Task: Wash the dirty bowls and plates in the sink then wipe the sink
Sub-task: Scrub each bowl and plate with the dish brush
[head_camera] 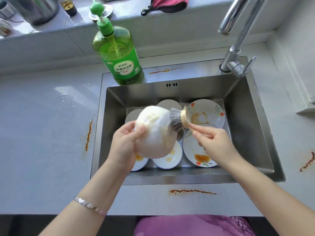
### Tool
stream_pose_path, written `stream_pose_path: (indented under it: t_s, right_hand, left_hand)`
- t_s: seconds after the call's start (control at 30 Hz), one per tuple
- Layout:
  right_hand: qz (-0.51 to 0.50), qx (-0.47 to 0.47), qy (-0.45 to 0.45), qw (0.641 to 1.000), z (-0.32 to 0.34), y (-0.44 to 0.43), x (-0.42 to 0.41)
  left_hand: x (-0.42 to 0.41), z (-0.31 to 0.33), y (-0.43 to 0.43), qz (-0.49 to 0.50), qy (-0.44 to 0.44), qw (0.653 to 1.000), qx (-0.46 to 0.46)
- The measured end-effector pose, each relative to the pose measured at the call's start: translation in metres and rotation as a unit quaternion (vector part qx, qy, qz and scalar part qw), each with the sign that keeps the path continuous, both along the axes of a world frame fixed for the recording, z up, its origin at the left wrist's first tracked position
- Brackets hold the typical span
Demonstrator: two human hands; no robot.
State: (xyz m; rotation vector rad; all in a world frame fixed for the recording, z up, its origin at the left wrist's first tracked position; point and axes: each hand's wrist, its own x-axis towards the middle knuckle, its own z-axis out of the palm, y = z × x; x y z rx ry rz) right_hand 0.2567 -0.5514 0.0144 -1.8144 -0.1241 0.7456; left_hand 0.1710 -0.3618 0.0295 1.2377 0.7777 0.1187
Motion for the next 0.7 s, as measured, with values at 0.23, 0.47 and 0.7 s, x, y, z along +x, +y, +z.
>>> stream_pose_path:
  t_s: [0.23,0.47,0.7]
  right_hand:
    - [-0.019,0.015,0.014,1.0,-0.011,0.0,-0.041]
    - [-0.036,-0.035,-0.065,0.997,-0.009,0.009,-0.009]
    - [0.031,-0.048,-0.029,0.998,-0.019,-0.007,-0.033]
  left_hand:
    - [0.018,0.002,-0.006,0.132,0.027,0.991,-0.012]
    - [0.013,-0.004,-0.026,0.112,0.052,0.991,-0.056]
    - [0.017,-0.003,-0.015,0.146,0.05,0.988,-0.023]
